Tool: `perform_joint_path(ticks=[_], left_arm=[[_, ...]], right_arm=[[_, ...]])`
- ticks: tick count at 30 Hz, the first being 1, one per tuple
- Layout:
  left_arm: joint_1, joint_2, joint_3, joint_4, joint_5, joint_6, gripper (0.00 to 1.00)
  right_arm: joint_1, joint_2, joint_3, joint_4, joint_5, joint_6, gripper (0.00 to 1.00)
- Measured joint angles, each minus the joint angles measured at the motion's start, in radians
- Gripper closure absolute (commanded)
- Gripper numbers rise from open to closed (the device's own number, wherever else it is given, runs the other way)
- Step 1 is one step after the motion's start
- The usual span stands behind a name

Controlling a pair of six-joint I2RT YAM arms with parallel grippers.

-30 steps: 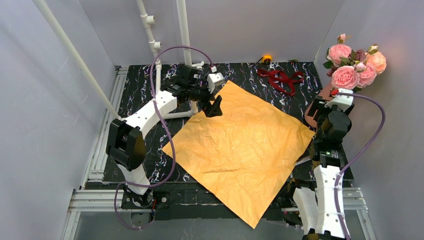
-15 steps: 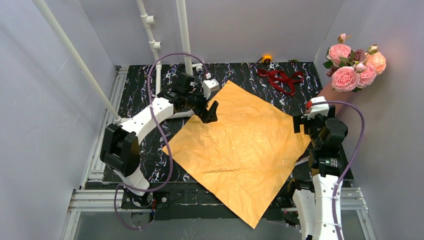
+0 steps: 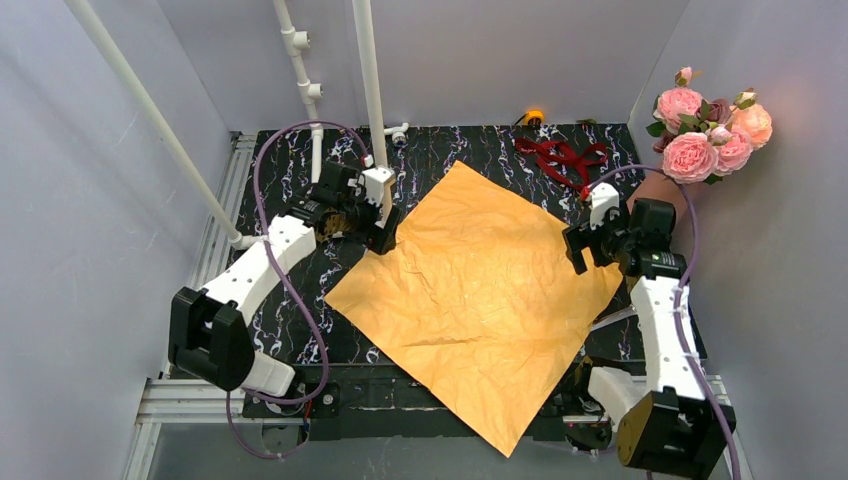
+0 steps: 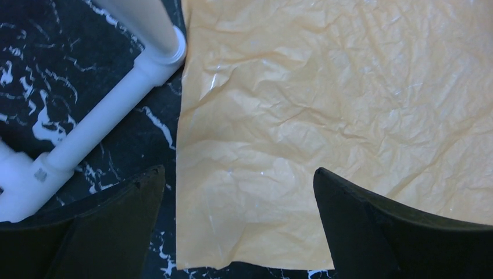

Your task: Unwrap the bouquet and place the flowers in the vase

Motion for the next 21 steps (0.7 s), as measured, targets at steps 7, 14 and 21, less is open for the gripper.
perform_joint_path(ticks=[7, 14, 21], left_arm=[[0.036, -0.123, -0.068, -0.098, -0.101, 0.014, 0.00], [0.140, -0.276, -0.116, -0.147, -0.126, 0.014, 0.00], [0.199, -0.380, -0.176, -0.199, -0.266, -0.037, 0.00]], right_arm=[[0.139, 0.153, 0.098, -0.058, 0.033, -0.023, 0.02], [0.359, 0.206, 0.122, -0.081, 0.117, -0.010, 0.02], [0.370, 0.198, 0.140, -0.073, 0.172, 0.019, 0.02]])
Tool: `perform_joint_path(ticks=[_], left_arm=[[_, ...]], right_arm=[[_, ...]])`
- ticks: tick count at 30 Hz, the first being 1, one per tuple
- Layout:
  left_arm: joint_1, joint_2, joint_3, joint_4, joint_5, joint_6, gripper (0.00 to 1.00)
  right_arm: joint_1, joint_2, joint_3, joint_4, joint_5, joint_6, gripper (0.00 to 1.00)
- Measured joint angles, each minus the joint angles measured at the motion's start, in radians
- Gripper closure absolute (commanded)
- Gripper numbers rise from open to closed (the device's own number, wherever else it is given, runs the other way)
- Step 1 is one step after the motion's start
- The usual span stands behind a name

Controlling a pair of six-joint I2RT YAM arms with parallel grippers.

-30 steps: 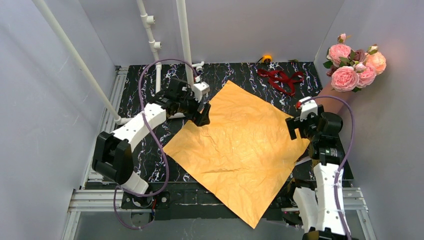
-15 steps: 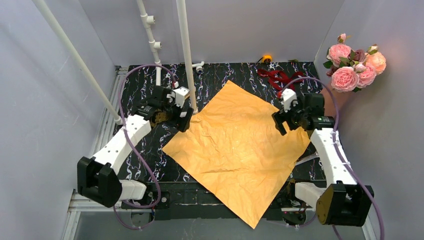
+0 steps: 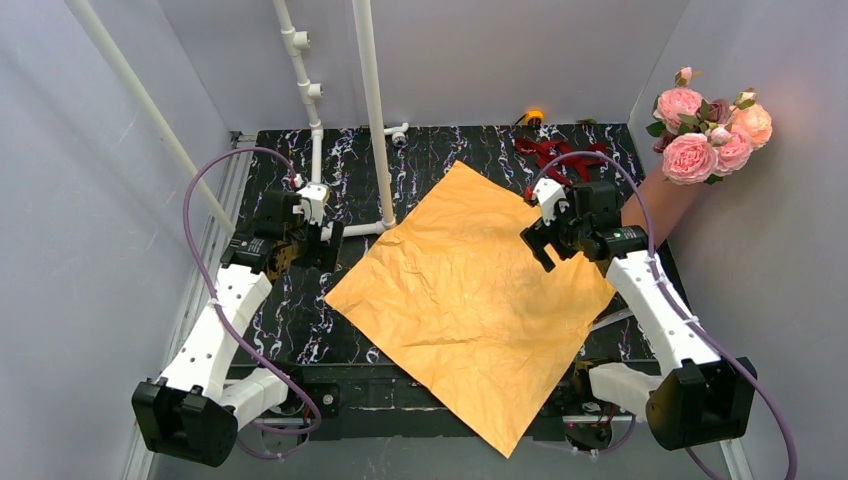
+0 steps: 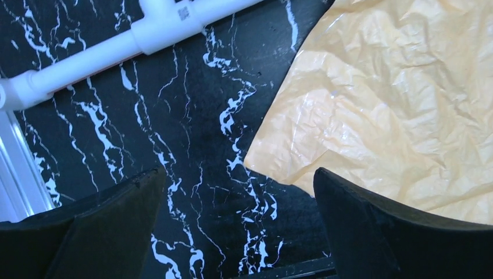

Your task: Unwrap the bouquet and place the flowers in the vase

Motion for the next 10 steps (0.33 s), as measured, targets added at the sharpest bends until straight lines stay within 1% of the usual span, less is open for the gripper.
perform_joint_path(ticks=[5, 10], left_arm=[[0.000, -0.007, -0.005, -0.040, -0.070, -0.024, 0.00], [0.003, -0.008, -0.005, -0.048, -0.092, -0.040, 0.00]], right_arm=[[0.000, -0.055, 0.000, 0.011, 0.021, 0.007, 0.02], [0.000, -0.067, 0.000, 0.013, 0.042, 0.004, 0.02]])
